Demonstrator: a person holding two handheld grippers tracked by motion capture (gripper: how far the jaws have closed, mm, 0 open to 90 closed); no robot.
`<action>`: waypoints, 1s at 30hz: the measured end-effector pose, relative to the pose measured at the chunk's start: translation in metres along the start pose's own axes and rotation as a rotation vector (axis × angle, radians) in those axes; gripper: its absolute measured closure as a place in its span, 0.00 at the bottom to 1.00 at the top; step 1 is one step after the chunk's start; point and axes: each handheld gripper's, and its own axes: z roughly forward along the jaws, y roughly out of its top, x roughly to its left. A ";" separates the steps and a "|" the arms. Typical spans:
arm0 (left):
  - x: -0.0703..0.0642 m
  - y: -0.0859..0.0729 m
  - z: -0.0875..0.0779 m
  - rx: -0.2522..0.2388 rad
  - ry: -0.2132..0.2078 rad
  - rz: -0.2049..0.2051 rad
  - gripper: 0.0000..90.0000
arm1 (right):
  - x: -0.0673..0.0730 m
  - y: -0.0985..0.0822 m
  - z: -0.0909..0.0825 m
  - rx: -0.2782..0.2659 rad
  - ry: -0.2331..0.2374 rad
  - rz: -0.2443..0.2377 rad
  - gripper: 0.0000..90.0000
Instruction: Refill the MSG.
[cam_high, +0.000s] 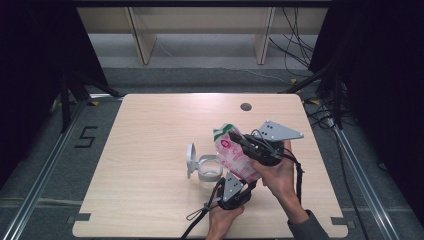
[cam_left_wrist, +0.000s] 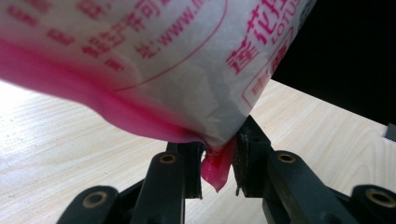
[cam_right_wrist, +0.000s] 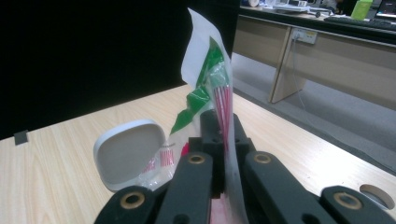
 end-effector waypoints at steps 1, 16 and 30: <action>0.000 0.000 0.000 -0.001 -0.004 -0.004 0.82 | 0.000 0.000 0.001 0.002 -0.022 0.008 1.00; 0.001 0.004 0.004 -0.032 -0.014 -0.005 0.83 | 0.003 0.006 0.014 0.037 0.004 -0.022 1.00; 0.001 0.004 0.008 -0.066 -0.050 -0.031 0.83 | 0.008 0.008 0.025 0.068 0.018 -0.062 1.00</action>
